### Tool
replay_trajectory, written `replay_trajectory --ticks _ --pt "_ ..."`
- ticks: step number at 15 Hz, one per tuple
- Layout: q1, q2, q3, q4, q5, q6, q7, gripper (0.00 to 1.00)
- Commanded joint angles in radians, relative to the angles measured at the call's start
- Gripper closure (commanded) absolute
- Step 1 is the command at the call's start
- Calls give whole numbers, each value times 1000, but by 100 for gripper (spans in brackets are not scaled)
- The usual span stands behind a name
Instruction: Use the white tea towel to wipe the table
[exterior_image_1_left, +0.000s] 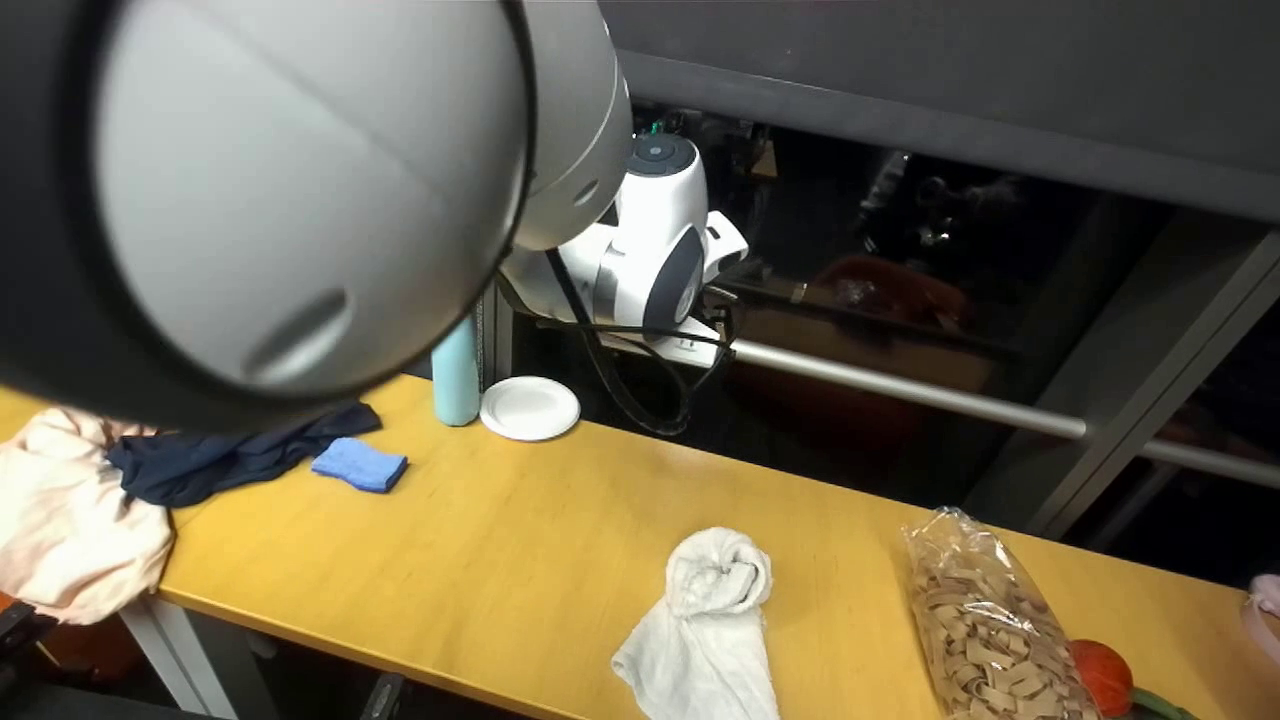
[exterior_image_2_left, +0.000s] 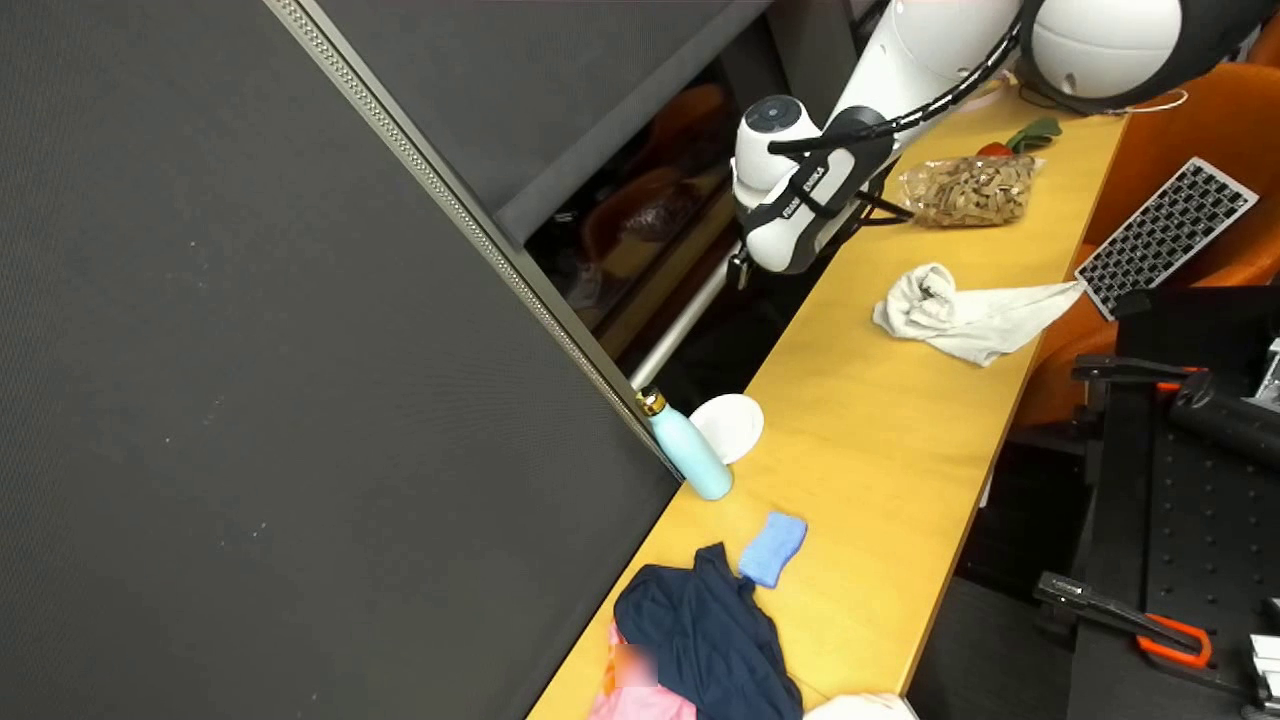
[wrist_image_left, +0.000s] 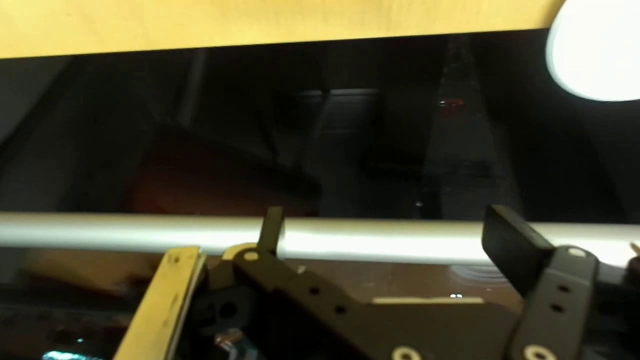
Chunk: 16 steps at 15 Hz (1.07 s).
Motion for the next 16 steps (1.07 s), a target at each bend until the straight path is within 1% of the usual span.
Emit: replay_trajectory --ticks 1,3,7,8,9,12,16 --pt "-61 179 224 241 31 -137 -225 0" --pt "-48 239 255 328 19 -214 -273 0" --pt "-9 337 274 484 12 -315 -331 0" --pt "11 294 218 421 87 -292 -357 0" --pt "13 271 212 383 104 -268 -374 0" --pt "36 267 221 385 150 -297 -451 0" --pt "51 265 222 375 173 -335 -554 0"
